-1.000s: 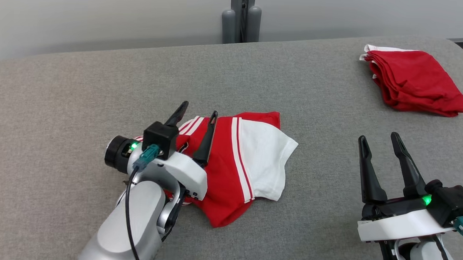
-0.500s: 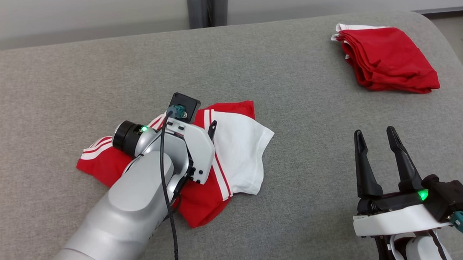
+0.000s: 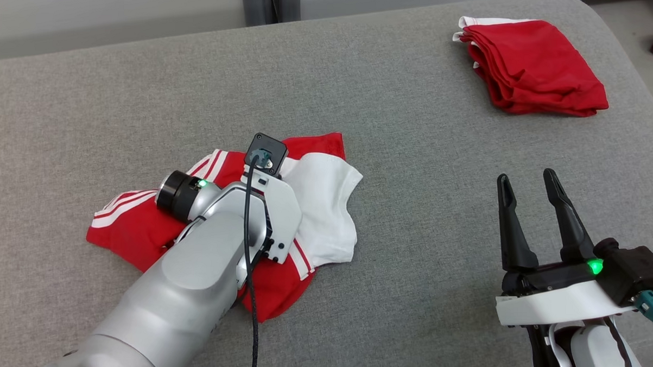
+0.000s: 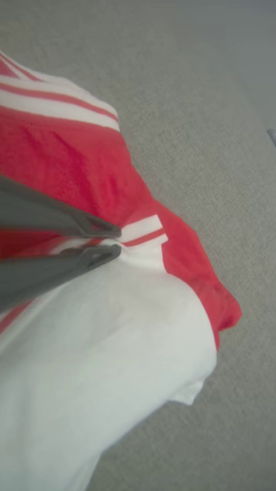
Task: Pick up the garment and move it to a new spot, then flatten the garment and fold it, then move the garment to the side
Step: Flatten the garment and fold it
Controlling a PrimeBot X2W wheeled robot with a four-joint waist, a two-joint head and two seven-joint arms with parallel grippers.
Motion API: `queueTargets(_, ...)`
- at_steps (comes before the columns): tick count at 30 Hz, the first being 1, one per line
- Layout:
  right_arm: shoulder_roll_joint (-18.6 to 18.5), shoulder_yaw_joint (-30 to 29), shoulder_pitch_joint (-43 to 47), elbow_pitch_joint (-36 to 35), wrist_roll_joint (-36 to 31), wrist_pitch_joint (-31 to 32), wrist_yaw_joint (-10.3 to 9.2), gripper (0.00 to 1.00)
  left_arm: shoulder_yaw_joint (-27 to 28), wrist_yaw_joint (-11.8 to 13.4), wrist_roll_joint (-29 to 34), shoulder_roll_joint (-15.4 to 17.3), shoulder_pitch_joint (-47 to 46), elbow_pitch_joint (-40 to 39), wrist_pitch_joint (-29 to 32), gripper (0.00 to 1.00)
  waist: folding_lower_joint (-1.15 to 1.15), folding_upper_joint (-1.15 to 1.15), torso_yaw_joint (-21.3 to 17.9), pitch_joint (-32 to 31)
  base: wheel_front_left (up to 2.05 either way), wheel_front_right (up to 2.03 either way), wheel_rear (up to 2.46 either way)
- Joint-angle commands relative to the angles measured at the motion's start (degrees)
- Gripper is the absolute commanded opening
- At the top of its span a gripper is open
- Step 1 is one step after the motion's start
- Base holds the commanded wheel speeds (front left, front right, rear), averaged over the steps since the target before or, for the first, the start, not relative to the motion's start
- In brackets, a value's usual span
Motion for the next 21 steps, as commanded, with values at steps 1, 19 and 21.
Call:
queueTargets(1, -0.4, -0.4, -0.6, 0.0, 0.2, -0.1, 0.01, 1.0, -0.5, -0.5, -0.8, 0.3, -0.8, 0.5, 0.3, 0.0, 0.0, 0.0, 0.1, 0.2, 0.0, 0.0, 0.0)
queueTargets(19, -0.2, -0.5, 1.3, 0.6, 0.1, 0.0, 0.0, 1.0, -0.5, -2.7, -10.9, 0.2, -9.1, -14.6, -21.2, 0.0, 0.0, 0.0, 2.1, -4.8, 0.0, 0.0, 0.0)
queueTargets(21, -0.2, -0.3, 1.9, 0.8, 0.1, 0.0, 0.0, 1.0, 0.0, -3.0, -12.9, 0.3, -10.1, -17.9, -22.9, 0.0, 0.0, 0.0, 2.0, -5.9, 0.0, 0.0, 0.0)
